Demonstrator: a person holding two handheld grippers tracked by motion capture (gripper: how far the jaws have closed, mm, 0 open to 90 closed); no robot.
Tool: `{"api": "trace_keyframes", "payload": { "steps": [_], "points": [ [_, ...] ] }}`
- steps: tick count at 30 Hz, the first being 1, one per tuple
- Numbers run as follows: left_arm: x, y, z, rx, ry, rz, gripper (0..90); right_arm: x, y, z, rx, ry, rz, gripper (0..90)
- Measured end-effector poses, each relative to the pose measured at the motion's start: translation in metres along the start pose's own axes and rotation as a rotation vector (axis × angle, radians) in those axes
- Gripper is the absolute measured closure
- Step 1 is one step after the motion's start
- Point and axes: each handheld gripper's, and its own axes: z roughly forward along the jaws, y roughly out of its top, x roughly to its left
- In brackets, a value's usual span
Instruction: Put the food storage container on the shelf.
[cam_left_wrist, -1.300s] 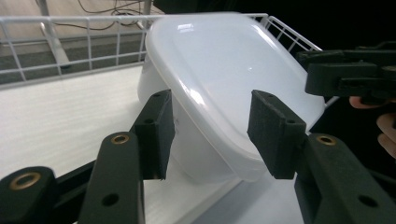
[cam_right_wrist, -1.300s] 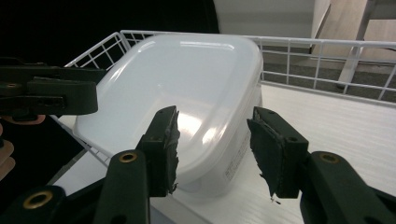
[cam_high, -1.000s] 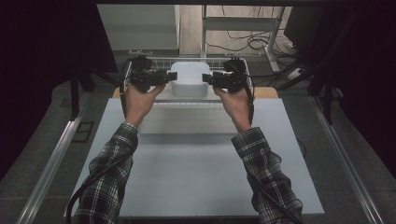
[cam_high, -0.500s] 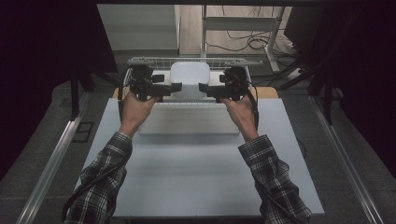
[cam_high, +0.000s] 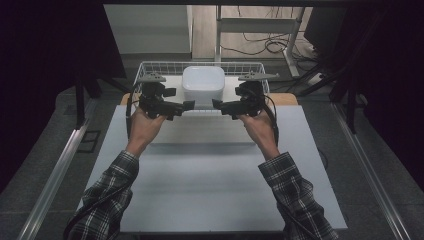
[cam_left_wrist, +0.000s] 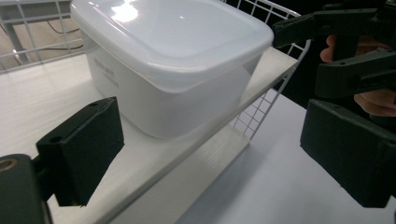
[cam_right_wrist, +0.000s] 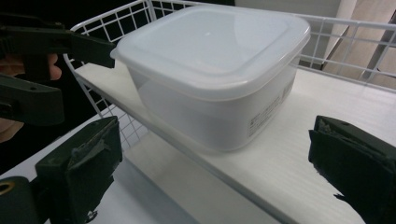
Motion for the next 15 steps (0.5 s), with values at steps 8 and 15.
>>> {"api": "trace_keyframes", "payload": {
  "steps": [8,15],
  "points": [
    [-0.006,-0.01,-0.009,-0.016,-0.024,0.023,4.1,0.006,-0.011,-0.004,0.012,0.01,-0.017,2.7],
    [-0.013,-0.018,-0.013,-0.018,-0.05,0.026,3.5,0.009,-0.018,-0.009,0.014,0.015,-0.037,2.8]
  ]
}}
